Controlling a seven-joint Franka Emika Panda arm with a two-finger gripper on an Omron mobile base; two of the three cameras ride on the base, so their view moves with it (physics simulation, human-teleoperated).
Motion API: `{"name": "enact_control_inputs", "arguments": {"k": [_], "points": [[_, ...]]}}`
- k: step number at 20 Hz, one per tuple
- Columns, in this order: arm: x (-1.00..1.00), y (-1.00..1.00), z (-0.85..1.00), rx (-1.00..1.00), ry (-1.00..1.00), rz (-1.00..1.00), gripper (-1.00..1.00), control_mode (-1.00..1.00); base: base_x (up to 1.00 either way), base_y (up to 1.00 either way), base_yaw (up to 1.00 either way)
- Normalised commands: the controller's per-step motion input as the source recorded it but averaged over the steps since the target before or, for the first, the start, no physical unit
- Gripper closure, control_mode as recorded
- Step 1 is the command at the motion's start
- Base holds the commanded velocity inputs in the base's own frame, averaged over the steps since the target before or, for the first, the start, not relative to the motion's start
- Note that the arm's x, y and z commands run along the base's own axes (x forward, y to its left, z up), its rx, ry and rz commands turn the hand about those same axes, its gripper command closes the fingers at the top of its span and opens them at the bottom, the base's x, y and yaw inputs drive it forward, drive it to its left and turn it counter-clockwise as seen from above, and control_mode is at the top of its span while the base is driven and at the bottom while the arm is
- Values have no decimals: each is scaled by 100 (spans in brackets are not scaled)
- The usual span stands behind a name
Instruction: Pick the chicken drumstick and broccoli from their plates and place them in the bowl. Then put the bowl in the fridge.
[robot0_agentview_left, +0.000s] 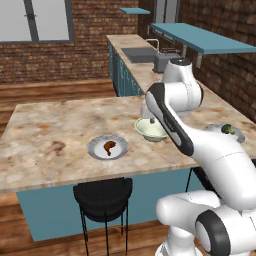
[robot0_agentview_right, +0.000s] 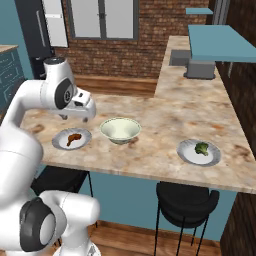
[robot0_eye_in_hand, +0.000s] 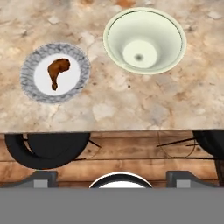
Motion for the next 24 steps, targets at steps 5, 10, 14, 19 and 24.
{"name": "enact_control_inputs", "arguments": {"k": [5, 10, 14, 19, 24], "points": [[9, 38, -28, 1, 0, -37, -100, -100, 0, 0, 0], [25, 32, -27, 9, 11, -29, -100, -100, 0, 0, 0], [34, 28, -25, 20, 20, -11, -100, -100, 0, 0, 0], [32, 24, -24, 20, 17, 1, -100, -100, 0, 0, 0], [30, 30, -24, 5, 9, 3, -100, -100, 0, 0, 0]]}}
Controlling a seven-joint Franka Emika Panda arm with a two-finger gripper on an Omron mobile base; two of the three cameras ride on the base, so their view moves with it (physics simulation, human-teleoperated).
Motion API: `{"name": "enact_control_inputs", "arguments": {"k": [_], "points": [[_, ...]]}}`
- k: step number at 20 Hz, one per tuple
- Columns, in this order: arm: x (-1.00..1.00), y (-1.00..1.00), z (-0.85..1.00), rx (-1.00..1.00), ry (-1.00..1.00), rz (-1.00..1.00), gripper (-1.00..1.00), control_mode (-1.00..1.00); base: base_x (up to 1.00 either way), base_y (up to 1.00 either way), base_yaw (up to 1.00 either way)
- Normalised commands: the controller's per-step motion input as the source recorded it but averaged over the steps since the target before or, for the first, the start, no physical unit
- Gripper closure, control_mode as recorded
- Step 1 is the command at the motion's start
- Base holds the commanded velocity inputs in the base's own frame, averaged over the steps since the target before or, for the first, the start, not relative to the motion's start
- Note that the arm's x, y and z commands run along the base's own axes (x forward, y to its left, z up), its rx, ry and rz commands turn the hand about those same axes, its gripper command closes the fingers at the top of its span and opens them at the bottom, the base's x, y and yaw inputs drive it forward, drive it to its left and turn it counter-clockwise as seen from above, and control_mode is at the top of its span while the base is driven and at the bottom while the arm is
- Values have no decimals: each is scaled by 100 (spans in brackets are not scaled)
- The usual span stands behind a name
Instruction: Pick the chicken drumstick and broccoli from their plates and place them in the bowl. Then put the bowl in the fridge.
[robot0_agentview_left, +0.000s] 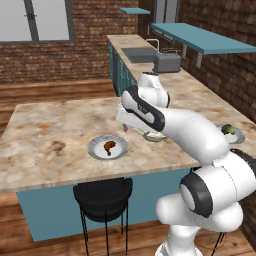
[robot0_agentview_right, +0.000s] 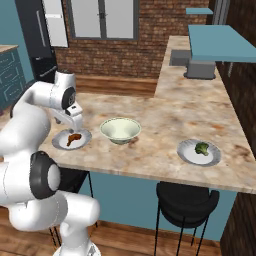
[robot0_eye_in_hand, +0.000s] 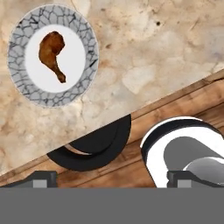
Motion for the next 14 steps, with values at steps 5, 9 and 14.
{"name": "enact_control_inputs", "arguments": {"k": [5, 9, 14], "points": [[32, 34, -21, -7, 5, -1, -100, -100, 0, 0, 0], [28, 24, -21, -20, 14, -3, -100, -100, 0, 0, 0], [32, 5, -28, -2, 1, 0, -100, -100, 0, 0, 0]]}}
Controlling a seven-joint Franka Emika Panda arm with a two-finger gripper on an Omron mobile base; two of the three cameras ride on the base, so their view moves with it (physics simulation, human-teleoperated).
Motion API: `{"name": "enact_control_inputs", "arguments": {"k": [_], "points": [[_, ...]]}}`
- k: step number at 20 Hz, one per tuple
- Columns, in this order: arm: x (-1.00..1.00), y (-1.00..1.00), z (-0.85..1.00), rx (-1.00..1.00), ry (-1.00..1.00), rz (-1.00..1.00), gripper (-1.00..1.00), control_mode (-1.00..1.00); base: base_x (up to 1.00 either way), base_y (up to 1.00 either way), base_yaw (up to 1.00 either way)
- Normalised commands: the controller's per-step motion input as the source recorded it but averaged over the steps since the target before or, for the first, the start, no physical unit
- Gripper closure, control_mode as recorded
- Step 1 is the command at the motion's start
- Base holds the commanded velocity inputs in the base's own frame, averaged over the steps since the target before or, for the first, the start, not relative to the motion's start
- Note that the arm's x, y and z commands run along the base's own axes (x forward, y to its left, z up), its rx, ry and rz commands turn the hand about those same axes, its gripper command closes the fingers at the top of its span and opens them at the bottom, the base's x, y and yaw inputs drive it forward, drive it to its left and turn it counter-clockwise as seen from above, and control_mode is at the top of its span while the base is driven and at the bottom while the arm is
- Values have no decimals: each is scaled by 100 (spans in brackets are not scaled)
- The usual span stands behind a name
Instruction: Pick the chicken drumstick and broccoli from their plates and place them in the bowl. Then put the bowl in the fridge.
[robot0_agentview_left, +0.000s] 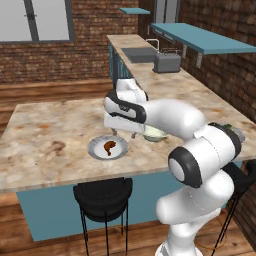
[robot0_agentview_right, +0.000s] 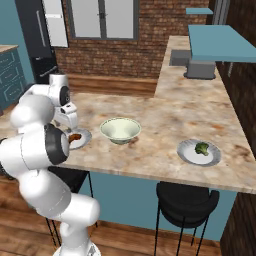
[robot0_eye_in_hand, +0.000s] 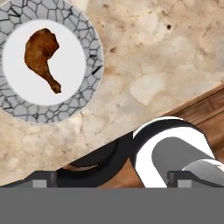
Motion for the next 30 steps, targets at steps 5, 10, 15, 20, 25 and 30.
{"name": "enact_control_inputs", "arguments": {"k": [5, 10, 15, 20, 25, 30], "points": [[34, 6, -31, 0, 0, 0, -100, -100, 0, 0, 0], [29, 9, -35, 0, 0, -3, -100, -100, 0, 0, 0], [27, 14, -38, 0, -2, -2, -100, -100, 0, 0, 0], [40, 14, -29, 0, -4, -3, -100, -100, 0, 0, 0], [36, 11, -31, 0, 0, -3, -100, -100, 0, 0, 0], [36, 11, -29, 0, 0, -3, -100, -100, 0, 0, 0]]}}
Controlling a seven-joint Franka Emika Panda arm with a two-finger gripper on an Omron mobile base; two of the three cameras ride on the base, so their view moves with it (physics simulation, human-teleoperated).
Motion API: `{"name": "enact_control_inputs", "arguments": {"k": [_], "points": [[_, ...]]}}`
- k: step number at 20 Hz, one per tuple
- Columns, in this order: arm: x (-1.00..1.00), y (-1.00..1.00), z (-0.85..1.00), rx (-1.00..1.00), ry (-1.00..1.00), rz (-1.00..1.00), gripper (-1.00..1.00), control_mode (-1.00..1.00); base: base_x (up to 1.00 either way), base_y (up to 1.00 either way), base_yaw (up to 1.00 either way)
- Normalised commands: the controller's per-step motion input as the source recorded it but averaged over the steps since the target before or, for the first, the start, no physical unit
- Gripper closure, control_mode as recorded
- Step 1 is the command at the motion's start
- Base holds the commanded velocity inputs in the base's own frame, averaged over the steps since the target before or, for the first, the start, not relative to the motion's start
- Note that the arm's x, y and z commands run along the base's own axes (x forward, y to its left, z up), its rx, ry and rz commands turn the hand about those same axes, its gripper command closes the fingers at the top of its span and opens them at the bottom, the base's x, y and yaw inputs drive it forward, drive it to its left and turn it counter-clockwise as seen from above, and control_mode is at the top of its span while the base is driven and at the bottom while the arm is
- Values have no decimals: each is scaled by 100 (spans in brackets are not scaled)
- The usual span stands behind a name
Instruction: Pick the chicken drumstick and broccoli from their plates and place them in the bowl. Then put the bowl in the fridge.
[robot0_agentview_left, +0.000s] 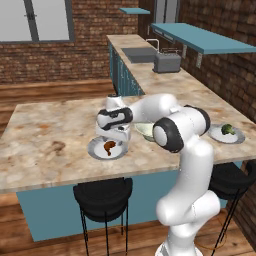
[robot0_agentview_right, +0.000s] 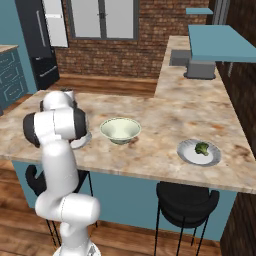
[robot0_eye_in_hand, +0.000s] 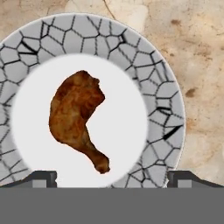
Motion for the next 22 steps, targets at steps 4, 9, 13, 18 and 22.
{"name": "enact_control_inputs", "arguments": {"k": [4, 9, 13, 18, 22], "points": [[34, 12, -24, 0, 0, -2, -100, -100, 0, 0, 0], [20, 10, -26, 0, 0, -2, -100, -100, 0, 0, 0], [2, 3, -26, 0, 0, -2, -100, -100, 0, 0, 0], [27, 7, -17, 0, 0, -2, -100, -100, 0, 0, 0], [24, 3, -13, 0, 0, -1, -100, -100, 0, 0, 0]]}}
